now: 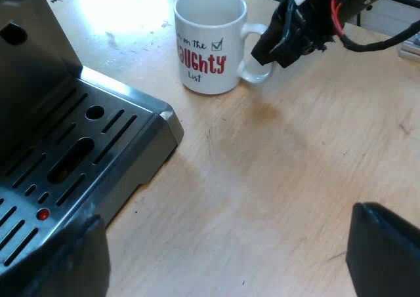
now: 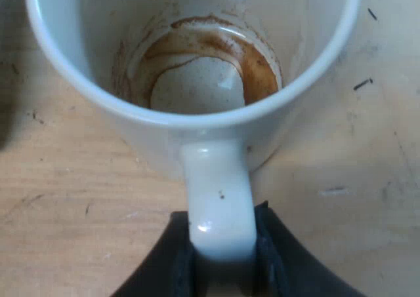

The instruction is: Place mug into machine

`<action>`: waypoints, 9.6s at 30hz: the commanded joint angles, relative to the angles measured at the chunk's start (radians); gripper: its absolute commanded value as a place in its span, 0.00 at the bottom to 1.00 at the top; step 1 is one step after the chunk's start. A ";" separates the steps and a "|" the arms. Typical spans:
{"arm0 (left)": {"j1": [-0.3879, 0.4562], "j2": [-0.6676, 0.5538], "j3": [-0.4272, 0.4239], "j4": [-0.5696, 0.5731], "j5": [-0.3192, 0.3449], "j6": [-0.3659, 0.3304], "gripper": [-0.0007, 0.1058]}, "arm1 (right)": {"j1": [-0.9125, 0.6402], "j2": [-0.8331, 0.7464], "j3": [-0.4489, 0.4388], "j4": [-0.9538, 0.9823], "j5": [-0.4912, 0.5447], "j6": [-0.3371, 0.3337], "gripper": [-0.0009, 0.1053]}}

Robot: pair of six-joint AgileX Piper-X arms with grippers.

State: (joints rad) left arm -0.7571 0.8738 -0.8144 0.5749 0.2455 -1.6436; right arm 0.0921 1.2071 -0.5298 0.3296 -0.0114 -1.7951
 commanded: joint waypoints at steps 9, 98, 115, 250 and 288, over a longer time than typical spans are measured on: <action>-0.005 -0.002 -0.009 -0.004 -0.003 -0.013 0.97 | 0.000 -0.136 -0.003 0.098 -0.008 -0.027 0.01; 0.493 -0.280 0.288 -0.043 0.177 0.045 0.97 | 0.634 -0.166 -0.413 0.505 0.179 0.204 0.01; 0.493 -0.257 0.327 -0.127 0.114 0.042 0.97 | 0.634 -0.166 -0.413 0.489 0.179 0.206 0.01; 0.493 -0.257 0.327 -0.132 0.104 0.028 0.97 | 0.763 0.399 -0.505 -0.133 0.365 0.272 0.47; 0.493 -0.257 0.327 -0.132 0.110 0.028 0.97 | 0.836 0.093 -0.066 -0.593 0.413 0.186 0.42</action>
State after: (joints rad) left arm -0.2597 0.6160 -0.4840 0.4593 0.3444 -1.6019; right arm 0.9257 1.2984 -0.5994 -0.1659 0.4091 -1.5791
